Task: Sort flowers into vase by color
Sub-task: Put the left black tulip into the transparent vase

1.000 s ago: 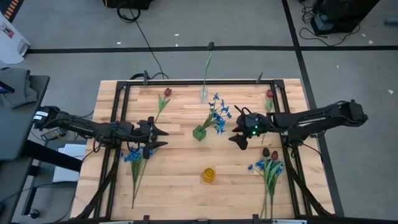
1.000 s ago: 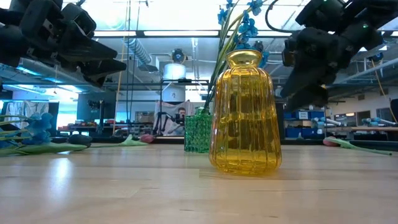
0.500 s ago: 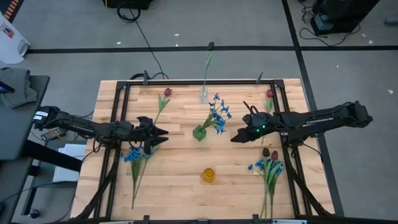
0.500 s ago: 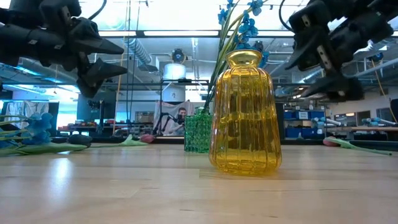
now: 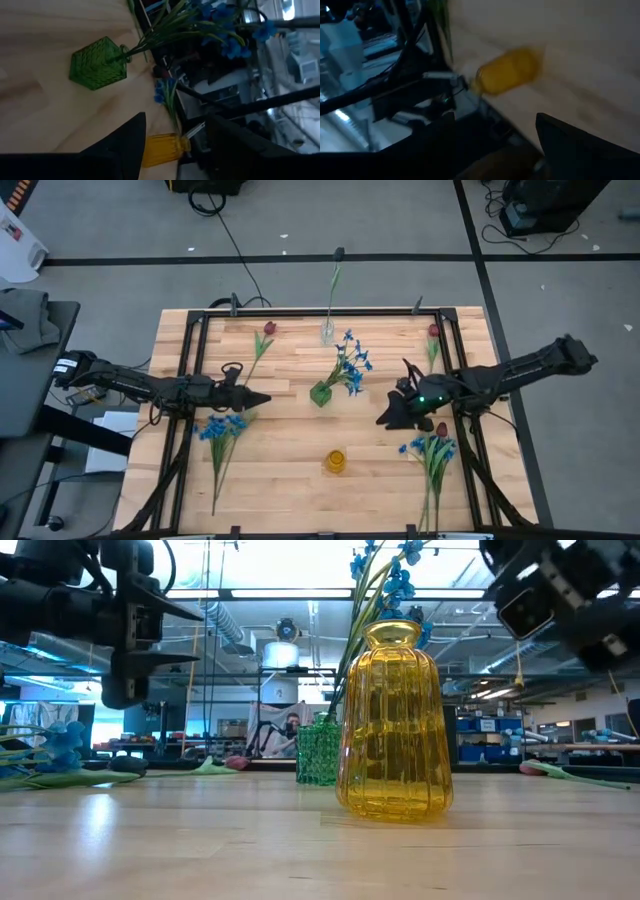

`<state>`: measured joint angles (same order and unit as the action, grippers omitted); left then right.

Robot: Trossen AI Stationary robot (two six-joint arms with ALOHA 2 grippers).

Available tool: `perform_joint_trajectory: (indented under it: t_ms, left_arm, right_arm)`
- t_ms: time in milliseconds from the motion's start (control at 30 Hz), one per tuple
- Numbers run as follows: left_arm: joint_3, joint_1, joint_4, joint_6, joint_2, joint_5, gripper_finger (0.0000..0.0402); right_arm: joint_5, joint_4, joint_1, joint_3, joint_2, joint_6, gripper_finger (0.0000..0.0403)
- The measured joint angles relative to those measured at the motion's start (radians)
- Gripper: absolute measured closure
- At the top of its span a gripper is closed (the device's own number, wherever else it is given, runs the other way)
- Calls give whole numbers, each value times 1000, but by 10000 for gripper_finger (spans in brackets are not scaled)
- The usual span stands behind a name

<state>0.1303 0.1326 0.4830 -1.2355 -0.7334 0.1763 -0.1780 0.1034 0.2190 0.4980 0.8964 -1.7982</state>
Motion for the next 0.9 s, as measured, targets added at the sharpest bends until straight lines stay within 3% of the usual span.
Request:
perform_joint_trajectory:
  t_ms: [200,400,567,900]
  left_arm:
    - [0,0,3,-85,0,-13,193]
    - [0,0,32,-116,0,-31,193]
    - [0,0,46,-127,0,-31,193]
    - [0,0,45,-131,0,-31,193]
  right_arm:
    - [6,-76,81,0,-1,-85,116]
    - [83,-89,134,0,-1,-87,116]
    - [136,-88,148,0,0,-63,116]
    - [144,-88,147,0,0,-34,116]
